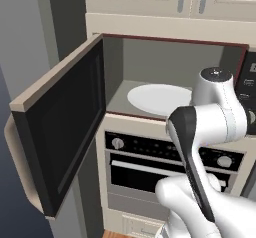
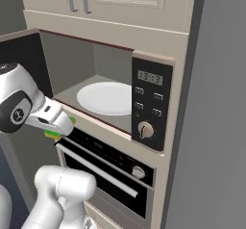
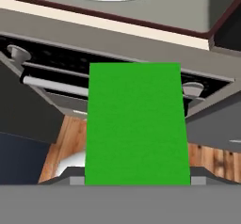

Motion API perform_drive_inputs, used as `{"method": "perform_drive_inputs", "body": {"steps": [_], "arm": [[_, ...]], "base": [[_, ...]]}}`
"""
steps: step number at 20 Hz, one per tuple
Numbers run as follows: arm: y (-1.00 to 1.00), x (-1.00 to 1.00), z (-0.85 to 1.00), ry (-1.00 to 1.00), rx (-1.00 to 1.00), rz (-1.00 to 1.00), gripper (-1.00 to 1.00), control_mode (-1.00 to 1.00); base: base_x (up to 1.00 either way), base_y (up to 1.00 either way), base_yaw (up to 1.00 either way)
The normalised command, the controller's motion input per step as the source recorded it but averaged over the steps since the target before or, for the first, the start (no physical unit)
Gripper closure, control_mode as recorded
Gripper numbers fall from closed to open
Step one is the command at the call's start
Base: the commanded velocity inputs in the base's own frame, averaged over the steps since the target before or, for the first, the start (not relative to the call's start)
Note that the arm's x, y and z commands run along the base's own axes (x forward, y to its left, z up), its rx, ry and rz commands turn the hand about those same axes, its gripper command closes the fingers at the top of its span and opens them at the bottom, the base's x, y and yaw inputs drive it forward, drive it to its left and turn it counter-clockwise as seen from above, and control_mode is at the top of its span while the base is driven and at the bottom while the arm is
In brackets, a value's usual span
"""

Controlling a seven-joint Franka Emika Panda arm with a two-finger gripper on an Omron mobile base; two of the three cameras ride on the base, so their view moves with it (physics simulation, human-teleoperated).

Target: Place the sponge inside the microwave to prepare for sanitizing.

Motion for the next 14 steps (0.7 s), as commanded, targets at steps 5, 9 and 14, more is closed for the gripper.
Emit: {"method": "perform_drive_inputs", "body": {"steps": [5,9,14], "arm": [[0.0,0.21,0.42,-0.22,-0.01,0.0,1.0,-1.0],[0.0,0.6,0.35,-0.16,0.0,-0.01,1.0,-1.0],[0.0,0.67,0.24,-0.13,0.0,-0.08,1.0,-1.0]], "base": [[0.0,0.0,0.0],[0.0,0.0,0.0],[0.0,0.0,0.0]]}}
